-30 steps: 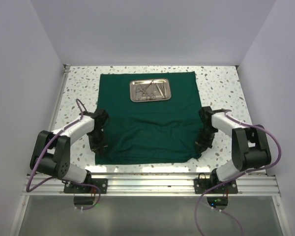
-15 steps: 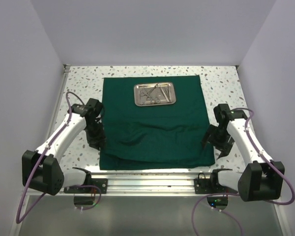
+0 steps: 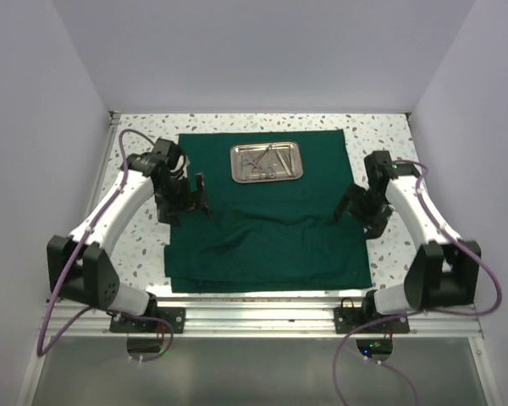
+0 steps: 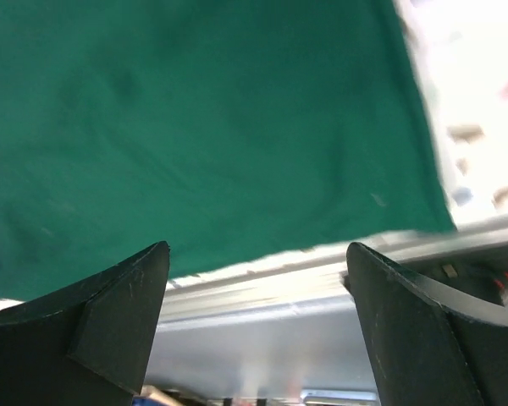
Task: Open and lay out the surgical kit
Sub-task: Smooth out the surgical kit at the center of the board.
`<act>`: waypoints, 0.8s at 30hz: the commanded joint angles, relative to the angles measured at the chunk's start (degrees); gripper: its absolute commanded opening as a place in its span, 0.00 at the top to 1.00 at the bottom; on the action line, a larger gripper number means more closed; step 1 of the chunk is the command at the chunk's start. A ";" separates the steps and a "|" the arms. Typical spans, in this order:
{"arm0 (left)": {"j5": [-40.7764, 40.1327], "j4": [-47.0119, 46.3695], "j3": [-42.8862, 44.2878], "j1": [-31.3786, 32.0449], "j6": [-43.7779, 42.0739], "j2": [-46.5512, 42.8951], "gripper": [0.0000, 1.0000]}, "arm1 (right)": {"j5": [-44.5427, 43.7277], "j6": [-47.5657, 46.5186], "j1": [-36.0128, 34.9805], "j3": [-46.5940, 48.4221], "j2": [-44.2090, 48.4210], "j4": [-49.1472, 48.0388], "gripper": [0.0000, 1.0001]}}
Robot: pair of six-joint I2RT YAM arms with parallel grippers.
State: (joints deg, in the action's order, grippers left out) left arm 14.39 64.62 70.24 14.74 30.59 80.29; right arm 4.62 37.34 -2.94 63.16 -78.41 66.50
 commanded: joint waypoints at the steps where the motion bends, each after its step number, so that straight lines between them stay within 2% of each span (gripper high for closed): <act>1: -7.61 -12.40 4.63 -2.16 -1.93 9.95 0.00 | 3.91 -1.57 0.13 8.45 -11.91 -9.72 0.11; 4: -8.60 -17.85 9.81 -6.28 -2.29 18.83 0.09 | 0.48 -3.67 0.21 20.47 -21.85 -10.34 0.12; 5: -8.59 -19.86 11.48 -7.26 -2.72 23.29 0.15 | -0.22 -4.12 0.22 23.04 -24.13 -10.25 0.12; 7: -11.04 -20.85 16.91 -9.11 -4.04 27.53 0.18 | -2.60 -4.82 0.39 30.31 -31.43 -9.81 0.12; 9: -12.54 -21.20 20.97 -10.34 -5.44 33.86 0.26 | -4.52 -5.00 0.57 35.17 -36.26 -8.24 0.13; 13: -12.72 -20.32 32.47 -12.46 -6.94 43.09 0.31 | -7.43 -4.74 1.01 47.81 -47.68 -6.48 0.15; 18: -11.93 -20.06 40.67 -12.63 -8.79 51.71 0.37 | -10.86 -4.47 1.36 58.56 -56.66 -3.13 0.16; 22: -11.41 -18.57 46.64 -13.07 -9.14 57.16 0.55 | -10.78 -4.21 1.53 66.90 -63.08 -1.20 0.20; 23: -10.88 -18.57 47.27 -13.16 -9.23 58.74 0.67 | -10.17 -4.03 1.53 67.62 -64.75 -1.02 0.25; 24: -10.88 -18.57 47.79 -13.33 -9.23 59.36 0.75 | -9.90 -3.86 1.45 68.15 -65.46 -1.46 0.40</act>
State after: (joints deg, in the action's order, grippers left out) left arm 2.79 46.37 115.11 1.96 23.07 135.90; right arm -4.43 33.30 -1.56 127.28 -141.62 62.65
